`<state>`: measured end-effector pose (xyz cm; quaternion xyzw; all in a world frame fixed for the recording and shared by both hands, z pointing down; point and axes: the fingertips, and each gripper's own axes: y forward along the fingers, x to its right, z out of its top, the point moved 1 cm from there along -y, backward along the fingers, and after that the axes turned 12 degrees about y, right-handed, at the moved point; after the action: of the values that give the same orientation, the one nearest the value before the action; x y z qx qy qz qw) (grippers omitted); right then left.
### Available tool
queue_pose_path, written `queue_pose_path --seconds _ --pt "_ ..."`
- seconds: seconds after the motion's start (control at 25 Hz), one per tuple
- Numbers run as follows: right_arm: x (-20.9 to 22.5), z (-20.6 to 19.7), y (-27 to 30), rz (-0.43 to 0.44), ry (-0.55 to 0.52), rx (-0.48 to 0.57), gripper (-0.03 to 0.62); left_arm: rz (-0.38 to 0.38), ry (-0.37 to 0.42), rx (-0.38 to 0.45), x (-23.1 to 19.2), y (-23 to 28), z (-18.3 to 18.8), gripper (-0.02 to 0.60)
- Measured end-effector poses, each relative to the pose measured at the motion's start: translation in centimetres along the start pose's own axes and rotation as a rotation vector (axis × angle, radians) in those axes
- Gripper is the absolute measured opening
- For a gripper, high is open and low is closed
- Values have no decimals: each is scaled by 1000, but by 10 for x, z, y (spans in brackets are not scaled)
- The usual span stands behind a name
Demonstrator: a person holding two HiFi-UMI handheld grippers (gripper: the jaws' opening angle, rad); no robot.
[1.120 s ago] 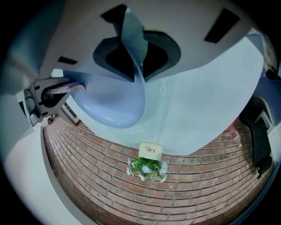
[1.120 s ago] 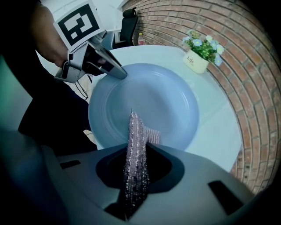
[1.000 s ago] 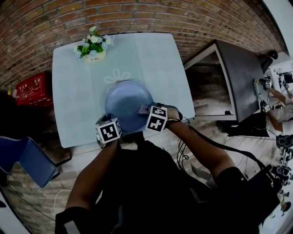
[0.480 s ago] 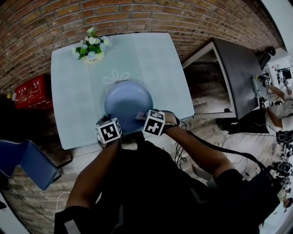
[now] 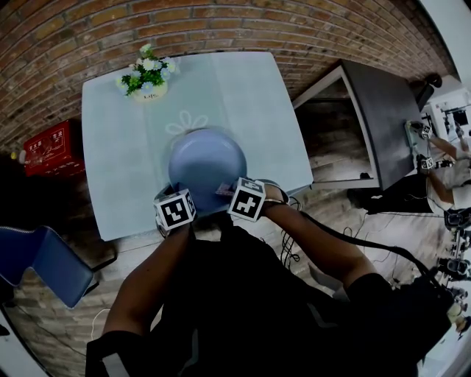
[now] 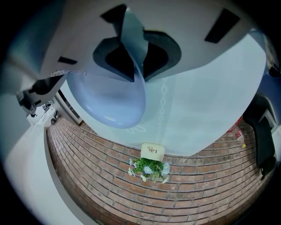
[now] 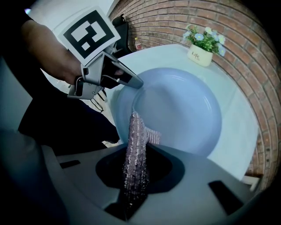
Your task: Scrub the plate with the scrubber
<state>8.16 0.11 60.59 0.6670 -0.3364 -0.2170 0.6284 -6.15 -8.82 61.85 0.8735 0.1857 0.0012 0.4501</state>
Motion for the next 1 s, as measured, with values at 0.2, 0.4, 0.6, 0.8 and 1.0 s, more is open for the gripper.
queue_pose_path --seconds 0.2,0.4,0.6,0.8,1.0 --pt "-3 0 0 17 14 11 68 -20 -38 21 0 0 -1 77" --pt "5 8 -10 53 67 63 67 -82 -66 59 2 -2 -1 81" --pt "26 41 -26 92 146 178 67 -133 -85 85 5 -11 -2 92" --pt "44 88 -28 92 194 288 67 -162 -115 128 5 -21 -9 98" --pt "52 130 -22 112 212 341 67 -120 -137 174 -2 -33 -5 98"
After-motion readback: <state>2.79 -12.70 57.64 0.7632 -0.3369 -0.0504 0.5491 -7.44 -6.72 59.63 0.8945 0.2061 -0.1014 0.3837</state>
